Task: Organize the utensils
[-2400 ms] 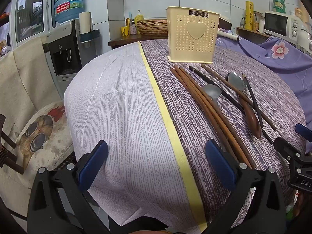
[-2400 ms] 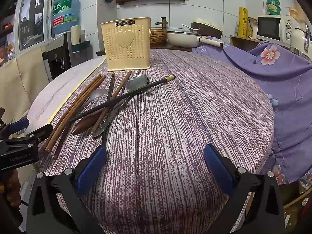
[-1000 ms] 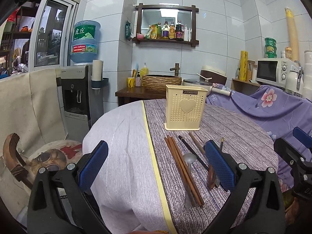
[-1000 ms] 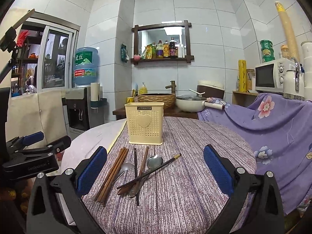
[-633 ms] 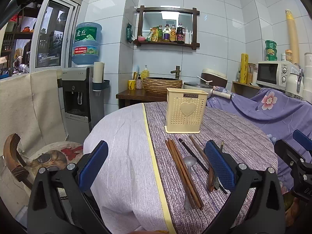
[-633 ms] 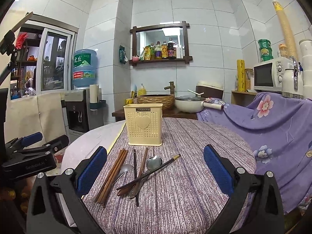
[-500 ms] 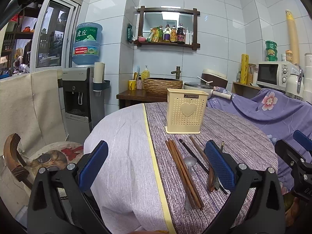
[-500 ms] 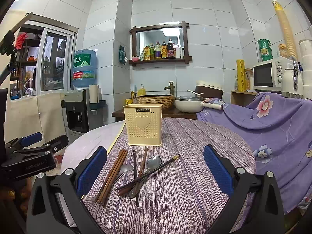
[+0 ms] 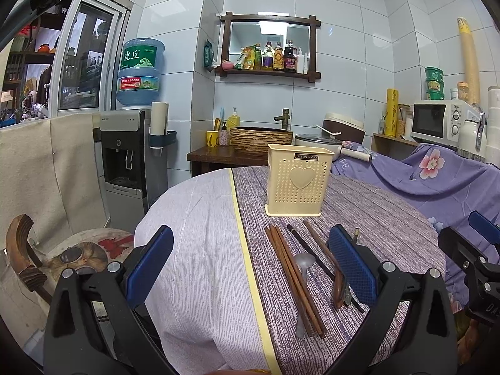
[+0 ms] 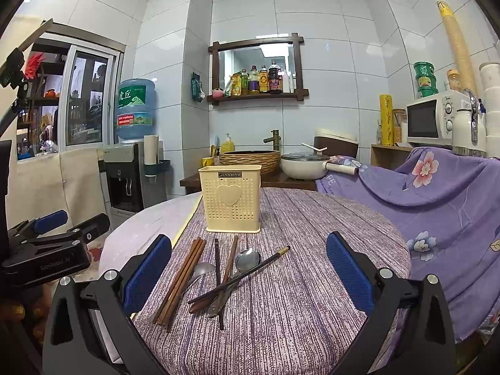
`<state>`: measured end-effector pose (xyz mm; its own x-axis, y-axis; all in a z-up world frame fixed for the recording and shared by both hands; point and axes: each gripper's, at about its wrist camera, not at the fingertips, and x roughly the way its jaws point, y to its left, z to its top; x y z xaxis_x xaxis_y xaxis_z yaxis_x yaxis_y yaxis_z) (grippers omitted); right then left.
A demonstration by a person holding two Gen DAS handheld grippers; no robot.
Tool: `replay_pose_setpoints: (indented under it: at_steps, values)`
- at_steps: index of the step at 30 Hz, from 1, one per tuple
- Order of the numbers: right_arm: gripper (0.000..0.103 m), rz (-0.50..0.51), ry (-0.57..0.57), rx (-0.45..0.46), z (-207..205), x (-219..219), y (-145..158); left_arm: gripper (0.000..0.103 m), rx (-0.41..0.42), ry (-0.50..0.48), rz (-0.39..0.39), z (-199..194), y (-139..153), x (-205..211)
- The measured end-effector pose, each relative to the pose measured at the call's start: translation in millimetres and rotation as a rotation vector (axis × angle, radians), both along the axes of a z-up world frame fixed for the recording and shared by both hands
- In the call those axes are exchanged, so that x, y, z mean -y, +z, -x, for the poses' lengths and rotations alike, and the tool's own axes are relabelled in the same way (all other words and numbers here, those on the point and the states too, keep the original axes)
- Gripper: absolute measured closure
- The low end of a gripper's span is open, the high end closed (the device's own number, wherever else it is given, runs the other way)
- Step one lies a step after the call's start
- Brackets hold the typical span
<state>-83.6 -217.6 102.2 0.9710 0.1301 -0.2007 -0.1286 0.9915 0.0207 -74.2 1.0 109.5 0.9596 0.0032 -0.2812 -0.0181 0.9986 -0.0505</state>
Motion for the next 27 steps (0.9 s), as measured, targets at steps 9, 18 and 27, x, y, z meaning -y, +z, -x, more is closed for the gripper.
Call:
replay_pose_setpoints:
  at_steps: [9,18,27]
  values:
    - [0.006,0.0,0.001,0.0,0.0,0.5,0.0,0.005,0.001,-0.002,-0.002,-0.3,2.0,1.5]
    - [0.006,0.0,0.001,0.0,0.5,0.6,-0.3,0.005,0.002,-0.004,-0.004,1.0,1.2,2.5]
    - [0.006,0.002,0.0,-0.006,0.3,-0.1,-1.3,0.005,0.0,-0.005,-0.005,1.0,0.3,2.2]
